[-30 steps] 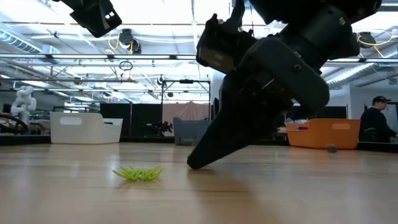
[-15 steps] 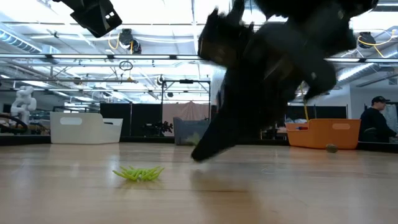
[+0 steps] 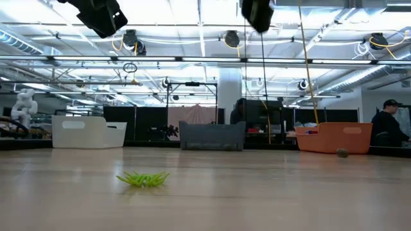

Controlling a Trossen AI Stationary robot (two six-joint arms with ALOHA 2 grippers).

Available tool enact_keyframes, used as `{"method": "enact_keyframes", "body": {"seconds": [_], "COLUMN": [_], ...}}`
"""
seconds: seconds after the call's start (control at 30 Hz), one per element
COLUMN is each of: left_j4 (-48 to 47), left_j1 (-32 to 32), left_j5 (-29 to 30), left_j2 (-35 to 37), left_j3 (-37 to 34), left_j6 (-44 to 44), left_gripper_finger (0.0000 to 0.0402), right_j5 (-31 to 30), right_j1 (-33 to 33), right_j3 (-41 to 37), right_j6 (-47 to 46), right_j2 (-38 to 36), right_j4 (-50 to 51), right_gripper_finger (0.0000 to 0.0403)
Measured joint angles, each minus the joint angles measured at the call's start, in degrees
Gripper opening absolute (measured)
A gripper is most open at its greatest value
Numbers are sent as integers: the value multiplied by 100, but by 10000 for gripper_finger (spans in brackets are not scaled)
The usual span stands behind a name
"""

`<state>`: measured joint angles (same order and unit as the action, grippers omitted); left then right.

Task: Sort Halloween decoration
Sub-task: Put the green toy spider into the orange bin

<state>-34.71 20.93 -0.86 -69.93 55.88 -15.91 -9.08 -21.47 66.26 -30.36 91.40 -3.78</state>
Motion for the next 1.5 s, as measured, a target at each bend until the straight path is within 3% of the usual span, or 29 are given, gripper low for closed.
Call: {"method": "enact_keyframes", "body": {"seconds": [0.33, 0.67, 0.9, 1.1, 1.33, 1.5], "left_j4": [397, 1360, 1471, 1470, 1472, 1483], "left_j1": [-42, -159, -436, -624, -713, -713], "left_j5": [415, 690, 954, 1084, 1087, 1184], "left_j2": [55, 79, 79, 79, 79, 79], "left_j3": [0, 0, 0, 0, 0, 0], "left_j6": [5, -180, -176, -174, -174, -181], "left_gripper_finger": [183, 183, 183, 183, 183, 183], "right_j5": [-7, -319, -457, -487, -1060, -1040], "right_j1": [251, 476, 663, 867, 930, 952], "right_j3": [0, 4, 4, 4, 9, 9], "right_j6": [104, 1759, 2885, 4150, 5885, 6162], "right_j2": [-1474, -2717, -3448, -3914, -4231, -4405], "right_j4": [769, 2372, 3077, 3204, 3025, 2886], "right_gripper_finger": [0, 0, 0, 0, 0, 0]}}
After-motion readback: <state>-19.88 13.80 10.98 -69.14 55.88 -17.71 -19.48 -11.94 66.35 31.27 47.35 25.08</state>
